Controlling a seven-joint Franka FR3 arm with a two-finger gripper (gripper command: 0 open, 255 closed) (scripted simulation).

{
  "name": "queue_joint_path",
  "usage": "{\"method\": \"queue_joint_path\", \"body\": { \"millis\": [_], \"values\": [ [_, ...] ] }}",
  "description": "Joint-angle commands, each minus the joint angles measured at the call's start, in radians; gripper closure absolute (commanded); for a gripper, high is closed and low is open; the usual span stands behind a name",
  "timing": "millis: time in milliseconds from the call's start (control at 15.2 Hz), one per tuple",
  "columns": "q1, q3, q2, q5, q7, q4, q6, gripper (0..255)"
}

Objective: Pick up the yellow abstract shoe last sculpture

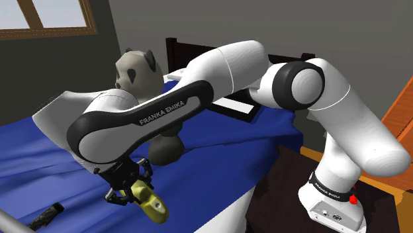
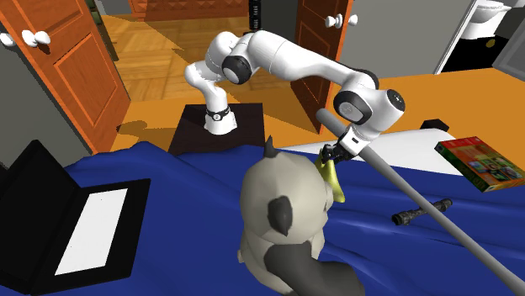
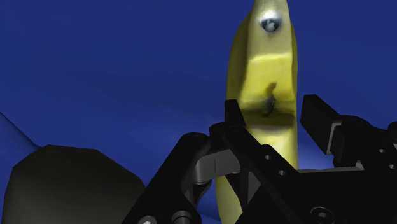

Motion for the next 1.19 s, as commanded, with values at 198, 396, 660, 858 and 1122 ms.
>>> {"method": "queue_joint_path", "body": {
  "millis": [198,396,660,858,1122],
  "values": [
    [-0.001,0.0,0.0,0.0,0.0,-0.003,0.002,255],
    [0.001,-0.001,0.004,-0.001,-0.001,0.005,-0.003,255],
    [0.007,0.002,-0.009,0.004,-0.005,0.039,-0.047,255],
    [0.012,0.004,-0.015,0.007,-0.009,0.071,-0.083,255],
    [0.023,0.004,-0.019,0.009,-0.015,0.121,-0.134,255]
  ]
}}
